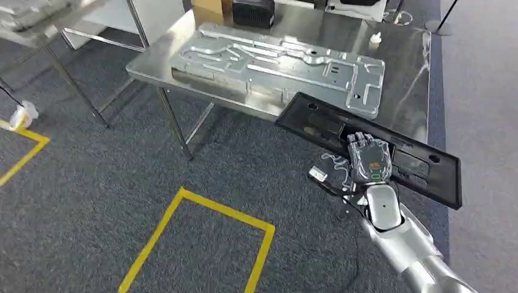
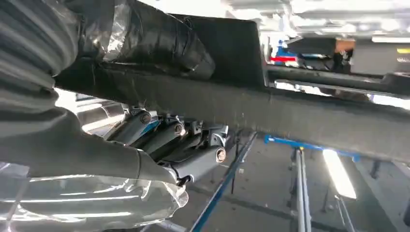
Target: Take the parts from the cabinet and place them on the table.
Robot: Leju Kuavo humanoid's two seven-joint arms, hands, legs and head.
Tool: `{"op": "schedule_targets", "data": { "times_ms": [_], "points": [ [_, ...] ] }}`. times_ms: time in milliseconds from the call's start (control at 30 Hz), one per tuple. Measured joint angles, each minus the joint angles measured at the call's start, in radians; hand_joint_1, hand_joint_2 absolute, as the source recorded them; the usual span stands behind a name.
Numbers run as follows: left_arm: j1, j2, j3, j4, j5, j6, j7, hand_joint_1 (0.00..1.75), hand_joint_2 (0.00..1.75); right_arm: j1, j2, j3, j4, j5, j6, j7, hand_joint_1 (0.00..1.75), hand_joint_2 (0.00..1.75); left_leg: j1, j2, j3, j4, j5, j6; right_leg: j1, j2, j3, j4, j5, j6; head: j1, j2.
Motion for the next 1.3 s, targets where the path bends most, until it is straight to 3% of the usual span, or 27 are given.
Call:
{"op": "schedule_targets", "data": {
  "times_ms": [67,100,133,200,233,267,300,400,433,467,533,567,600,667,733,767,833,867,967,1000,1033,1067,1100,1133,1200,1233,1300],
  "points": [
    [-0.004,0.0,0.001,0.0,-0.001,0.0,0.001,0.0,1.75,0.0,-0.002,0.0,0.006,0.0,0.0,0.002,1.75,1.75,0.008,0.015,-0.079,0.152,-0.059,-0.009,0.003,-0.027,0.003,0.001,-0.004,-0.004,0.001,0.0],
    [-0.005,0.001,0.001,0.0,-0.002,0.0,0.002,0.0,1.75,0.0,-0.002,0.001,0.008,0.0,0.0,0.003,1.75,1.75,0.01,0.016,-0.1,0.19,-0.063,-0.012,0.002,-0.04,0.004,0.002,-0.006,-0.004,0.0,0.0],
    [-0.005,0.002,0.002,0.0,-0.003,0.0,0.002,0.0,1.75,0.0,-0.002,0.003,0.01,0.0,0.0,0.002,1.75,1.75,0.011,0.018,-0.098,0.182,-0.046,-0.015,0.002,-0.051,0.005,0.003,-0.009,-0.001,0.0,0.0],
    [-0.004,0.003,0.002,0.0,-0.003,0.0,0.002,0.0,1.75,-0.002,-0.001,0.005,0.012,0.0,0.0,0.002,1.75,1.75,0.013,0.029,-0.035,0.06,0.027,-0.015,0.0,-0.071,0.01,0.007,-0.016,0.003,0.0,0.0],
    [-0.004,0.003,0.002,0.0,-0.003,0.0,0.002,0.0,1.75,-0.005,0.0,0.006,0.012,0.0,0.0,0.0,1.75,1.75,0.012,0.052,0.017,-0.037,0.069,-0.012,0.0,-0.082,0.013,0.011,-0.022,0.008,0.0,0.0],
    [-0.006,0.003,0.002,0.0,-0.003,0.0,0.001,0.0,1.75,-0.009,0.001,0.006,0.013,0.0,0.0,0.0,1.75,1.75,0.001,0.094,0.042,-0.085,0.056,-0.01,0.007,-0.09,0.013,0.015,-0.028,0.015,0.0,0.0],
    [-0.008,0.003,0.002,0.0,-0.003,0.0,0.0,0.0,1.75,-0.016,0.001,0.007,0.015,0.0,0.0,0.0,1.75,1.75,0.0,0.08,0.04,-0.09,0.061,0.005,0.011,-0.098,0.011,0.02,-0.031,0.021,0.002,0.0],
    [-0.008,0.001,0.002,0.0,-0.003,0.0,0.003,0.0,1.75,-0.025,0.003,0.011,0.017,0.0,0.0,-0.011,1.75,1.75,-0.003,0.05,0.034,-0.087,0.06,0.019,0.011,-0.123,0.017,0.014,-0.034,0.033,0.004,0.0],
    [-0.009,0.0,0.002,0.0,-0.003,0.003,0.012,0.0,1.75,-0.028,0.003,0.013,0.019,-0.001,0.0,-0.029,1.75,1.75,0.004,0.043,0.042,-0.097,0.065,0.029,0.006,-0.116,0.017,0.016,-0.042,0.041,0.004,0.0],
    [-0.009,-0.002,0.003,0.0,-0.003,0.006,0.02,0.0,1.75,-0.031,0.004,0.016,0.022,-0.002,0.0,-0.049,1.75,1.75,0.004,0.038,0.045,-0.101,0.066,0.034,0.002,-0.07,0.008,0.045,-0.064,0.043,0.005,0.0],
    [-0.008,-0.002,0.003,0.0,-0.005,0.008,0.028,0.0,1.75,-0.032,0.004,0.018,0.026,-0.002,0.0,-0.064,1.75,1.75,0.004,0.033,0.045,-0.101,0.065,0.043,0.0,-0.024,-0.064,0.192,-0.138,0.043,0.006,0.0],
    [-0.009,-0.002,0.003,0.0,-0.006,0.01,0.03,0.0,1.75,-0.031,0.003,0.019,0.032,-0.002,0.0,-0.071,1.75,1.75,0.003,0.027,0.045,-0.101,0.064,0.045,0.002,-0.016,-0.115,0.284,-0.17,0.045,0.005,0.0],
    [-0.009,-0.002,0.003,0.0,-0.006,0.01,0.031,0.0,1.75,-0.03,0.003,0.021,0.037,-0.001,0.0,-0.073,1.75,1.75,0.002,0.021,0.045,-0.1,0.064,0.046,0.002,-0.013,-0.143,0.33,-0.175,0.045,0.005,0.0],
    [-0.009,-0.002,0.003,0.0,-0.007,0.013,0.032,0.0,1.75,-0.031,0.003,0.023,0.046,-0.001,0.0,-0.076,1.75,1.75,0.0,0.008,0.047,-0.096,0.06,0.045,0.002,-0.013,-0.139,0.288,-0.118,0.041,0.005,0.0],
    [-0.009,-0.003,0.003,0.0,-0.009,0.015,0.032,0.0,1.75,-0.035,0.003,0.023,0.049,-0.002,0.0,-0.076,1.75,1.75,0.0,-0.001,0.051,-0.089,0.055,0.042,0.004,-0.01,-0.061,0.109,-0.017,0.03,0.005,0.0],
    [-0.008,-0.005,0.003,0.0,-0.009,0.015,0.032,0.0,1.75,-0.038,0.003,0.023,0.05,-0.001,0.0,-0.077,1.75,1.75,0.002,-0.003,0.05,-0.088,0.052,0.039,0.006,-0.004,-0.036,0.047,-0.007,0.024,0.006,0.0],
    [-0.009,-0.005,0.003,0.0,-0.009,0.015,0.032,0.0,1.75,-0.043,0.004,0.024,0.052,-0.001,0.0,-0.079,1.75,1.75,-0.003,-0.008,0.043,-0.085,0.054,0.029,0.013,-0.005,-0.028,0.032,-0.011,0.022,0.005,0.0],
    [-0.009,-0.005,0.003,0.0,-0.01,0.016,0.032,0.0,1.75,-0.042,0.004,0.024,0.053,-0.001,0.0,-0.079,1.75,1.75,-0.008,-0.008,0.043,-0.08,0.048,0.038,0.007,-0.004,-0.028,0.027,-0.008,0.033,0.005,0.0],
    [-0.009,-0.005,0.003,0.0,-0.01,0.016,0.032,0.0,1.75,-0.043,0.004,0.024,0.056,-0.001,0.0,-0.081,1.75,1.75,-0.004,-0.008,0.045,-0.084,0.05,0.034,0.011,-0.003,-0.027,0.028,-0.009,0.029,0.005,0.0],
    [-0.01,-0.004,0.003,0.0,-0.01,0.018,0.032,0.0,1.75,-0.044,0.006,0.024,0.056,-0.001,0.0,-0.082,1.75,1.75,-0.008,-0.008,0.047,-0.089,0.049,0.039,0.005,-0.004,-0.022,0.016,-0.005,0.035,0.005,0.0],
    [-0.01,-0.004,0.003,0.0,-0.011,0.018,0.031,0.0,1.75,-0.044,0.007,0.025,0.056,-0.001,0.0,-0.082,1.75,1.75,-0.009,-0.007,0.061,-0.113,0.055,0.049,0.005,-0.002,-0.012,0.001,-0.001,0.038,0.003,0.0],
    [-0.008,-0.006,0.003,0.0,-0.012,0.017,0.029,0.0,1.75,-0.042,0.006,0.025,0.056,-0.001,0.0,-0.082,1.75,1.75,0.009,-0.005,0.1,-0.173,0.08,0.06,0.009,-0.005,0.001,-0.003,0.001,0.036,0.005,0.0],
    [-0.008,-0.006,0.003,0.0,-0.015,0.016,0.028,0.0,1.75,-0.044,0.005,0.025,0.058,-0.001,0.0,-0.083,1.75,1.75,0.008,-0.001,0.118,-0.198,0.087,0.057,0.01,-0.005,-0.008,0.017,-0.013,0.038,0.009,0.0],
    [-0.009,-0.006,0.003,0.0,-0.016,0.016,0.028,0.0,1.75,-0.049,0.005,0.025,0.058,-0.001,0.0,-0.083,1.75,1.75,0.01,0.002,0.127,-0.21,0.095,0.061,0.009,-0.003,-0.037,0.074,-0.049,0.04,0.011,0.0],
    [-0.01,-0.008,0.003,0.0,-0.017,0.015,0.028,0.0,1.75,-0.049,0.005,0.026,0.059,-0.001,0.0,-0.084,1.75,1.75,0.016,0.005,0.127,-0.209,0.091,0.053,-0.002,-0.004,-0.11,0.209,-0.109,0.05,0.011,0.0],
    [-0.01,-0.008,0.003,0.0,-0.017,0.015,0.028,0.0,1.75,-0.045,0.004,0.026,0.062,0.0,0.0,-0.085,1.75,1.75,0.021,0.004,0.126,-0.204,0.087,0.046,-0.009,-0.004,-0.137,0.256,-0.119,0.058,0.012,0.0],
    [-0.008,-0.008,0.003,0.0,-0.018,0.015,0.028,0.0,1.75,-0.041,0.004,0.028,0.066,0.0,0.0,-0.084,1.75,1.75,0.037,0.002,0.124,-0.182,0.071,0.023,-0.026,-0.006,-0.122,0.208,-0.063,0.079,0.012,0.0]
  ]
}}
